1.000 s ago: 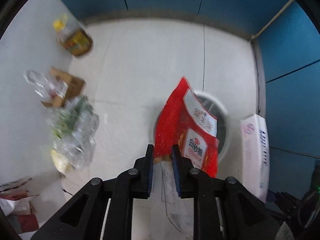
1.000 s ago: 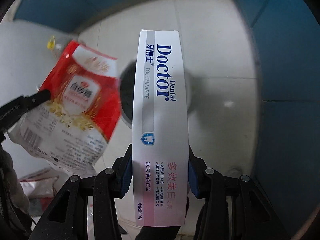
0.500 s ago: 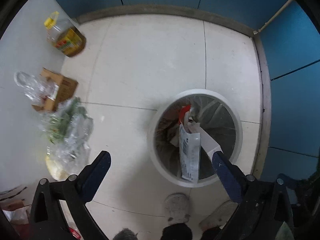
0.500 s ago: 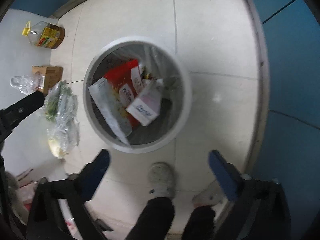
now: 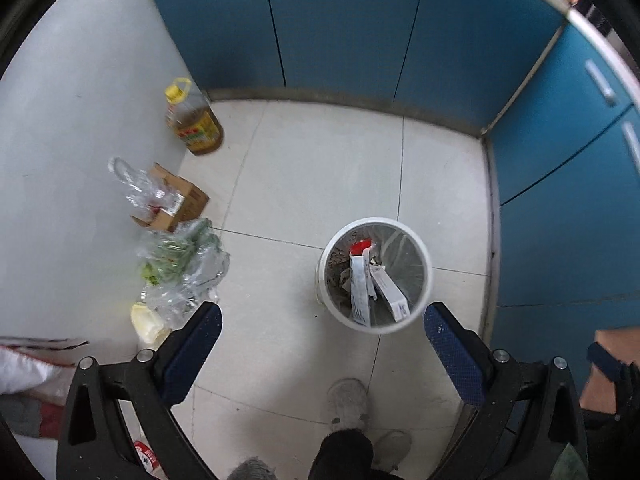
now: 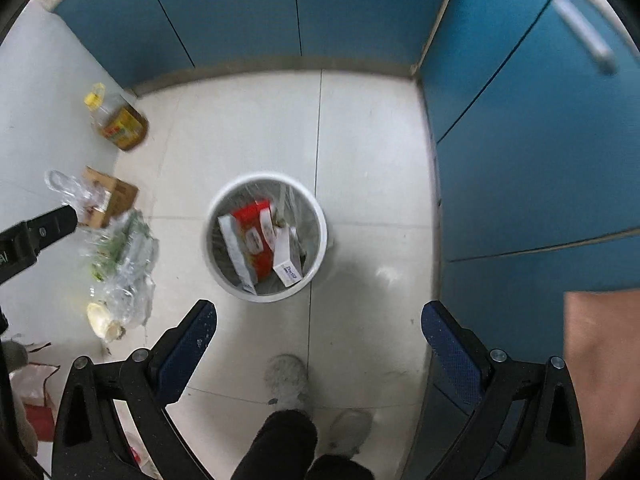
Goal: Collect trash
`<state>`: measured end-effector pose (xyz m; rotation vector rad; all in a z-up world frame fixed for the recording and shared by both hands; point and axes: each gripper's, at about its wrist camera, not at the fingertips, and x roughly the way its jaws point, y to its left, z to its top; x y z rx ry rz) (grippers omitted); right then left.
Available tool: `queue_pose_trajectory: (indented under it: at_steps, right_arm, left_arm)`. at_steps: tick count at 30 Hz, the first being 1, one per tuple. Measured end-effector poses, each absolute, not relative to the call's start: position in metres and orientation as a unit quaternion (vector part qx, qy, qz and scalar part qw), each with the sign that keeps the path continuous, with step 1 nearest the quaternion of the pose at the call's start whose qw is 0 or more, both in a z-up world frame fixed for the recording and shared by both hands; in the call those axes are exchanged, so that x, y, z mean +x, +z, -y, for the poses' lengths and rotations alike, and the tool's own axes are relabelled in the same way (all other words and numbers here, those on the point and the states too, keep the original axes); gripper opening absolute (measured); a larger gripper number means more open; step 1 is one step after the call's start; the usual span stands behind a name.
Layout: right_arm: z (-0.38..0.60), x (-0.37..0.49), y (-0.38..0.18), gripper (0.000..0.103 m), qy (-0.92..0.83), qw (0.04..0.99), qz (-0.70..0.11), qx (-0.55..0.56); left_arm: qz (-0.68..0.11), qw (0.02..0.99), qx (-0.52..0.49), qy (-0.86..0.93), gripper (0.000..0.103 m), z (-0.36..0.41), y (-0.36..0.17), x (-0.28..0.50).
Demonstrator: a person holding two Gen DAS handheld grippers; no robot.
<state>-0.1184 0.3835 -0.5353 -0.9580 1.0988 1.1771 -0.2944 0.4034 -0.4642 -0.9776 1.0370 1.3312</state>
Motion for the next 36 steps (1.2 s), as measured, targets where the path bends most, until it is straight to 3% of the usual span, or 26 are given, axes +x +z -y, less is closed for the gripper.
queue_pose_trajectory:
  at_steps: [10, 17, 28, 36]
  right_arm:
    - [-0.263, -0.115, -0.339, 0.103, 0.567, 0.621, -0.404, -0.360]
    - [-0.183, -0.113, -0.236, 0.103, 0.608, 0.629, -0.363, -0.320]
    - [-0.098, -0.106, -0.119, 0.103, 0.645, 0.629, -0.335, -0.275]
    - [-0.074, -0.112, -0.066, 0.103, 0.668, 0.607, -0.346, -0.256]
  left_arm:
    - [-0.386, 0.588, -0.373, 0.605, 0.103, -0.271, -0.301, -0.284]
    - [-0.340, 0.603, -0.351, 0.631, 0.103, -0.190, -0.209, -0.281]
    - [-0.312, 0.629, -0.344, 0.623, 0.103, -0.131, -0.130, -0.282]
    - [-0.289, 0.659, -0.351, 0.600, 0.103, -0.111, -0.087, -0.296]
